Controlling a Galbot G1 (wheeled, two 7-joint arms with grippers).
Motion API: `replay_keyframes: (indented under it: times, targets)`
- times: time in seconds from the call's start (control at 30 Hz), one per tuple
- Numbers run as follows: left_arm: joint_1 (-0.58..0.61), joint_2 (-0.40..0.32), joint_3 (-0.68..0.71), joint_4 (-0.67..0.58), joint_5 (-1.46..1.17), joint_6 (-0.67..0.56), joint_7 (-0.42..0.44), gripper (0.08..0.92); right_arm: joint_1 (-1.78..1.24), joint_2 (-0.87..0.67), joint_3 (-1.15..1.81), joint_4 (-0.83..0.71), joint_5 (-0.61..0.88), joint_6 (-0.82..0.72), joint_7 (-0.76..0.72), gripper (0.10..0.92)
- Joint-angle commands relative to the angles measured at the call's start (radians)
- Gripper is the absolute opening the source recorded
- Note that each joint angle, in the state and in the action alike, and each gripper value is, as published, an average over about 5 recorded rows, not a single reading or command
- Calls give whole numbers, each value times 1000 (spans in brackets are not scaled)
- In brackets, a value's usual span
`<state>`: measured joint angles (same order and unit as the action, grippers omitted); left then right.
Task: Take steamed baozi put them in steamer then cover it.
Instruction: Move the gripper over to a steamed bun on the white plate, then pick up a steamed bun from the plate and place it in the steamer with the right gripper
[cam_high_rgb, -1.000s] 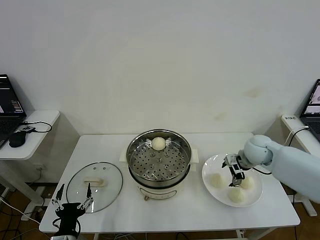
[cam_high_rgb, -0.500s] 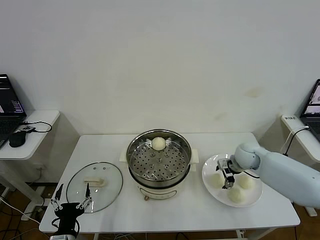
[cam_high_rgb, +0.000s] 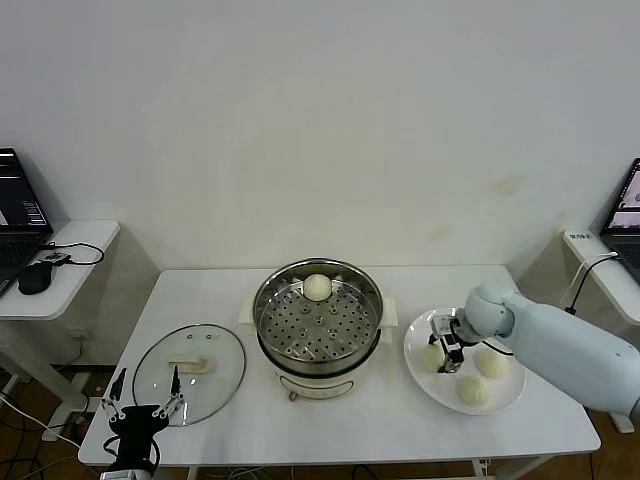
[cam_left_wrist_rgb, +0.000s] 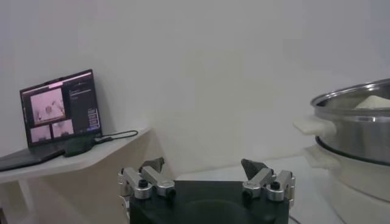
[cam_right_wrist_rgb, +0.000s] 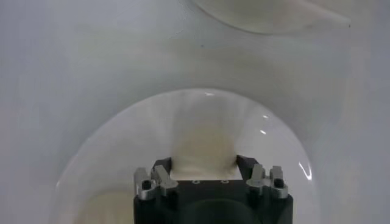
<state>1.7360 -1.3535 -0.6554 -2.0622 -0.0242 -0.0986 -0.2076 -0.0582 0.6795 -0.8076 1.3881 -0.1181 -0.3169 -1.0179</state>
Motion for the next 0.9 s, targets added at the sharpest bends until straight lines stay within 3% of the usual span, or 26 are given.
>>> replay_keyframes:
  times: [0.03, 0.2, 0.33, 0.63, 0.9]
  targets:
    - [-1, 1, 1, -3, 0, -1, 0, 823, 191, -84, -35, 90, 116, -39, -34, 666]
    - [-2, 6, 5, -8, -3, -2, -2, 823, 394, -127, -109, 164, 248, -87, -40, 669]
    - [-1, 13, 10, -14, -4, -2, -3, 823, 605, -70, -231, 185, 350, -119, -27, 670]
    - [-6, 20, 13, -18, 1, -12, -7, 823, 766, 215, -389, 202, 595, -241, 90, 685]
    - [-11, 21, -5, -18, -6, -16, -3, 823, 629, 487, -388, 42, 640, -317, 187, 687]
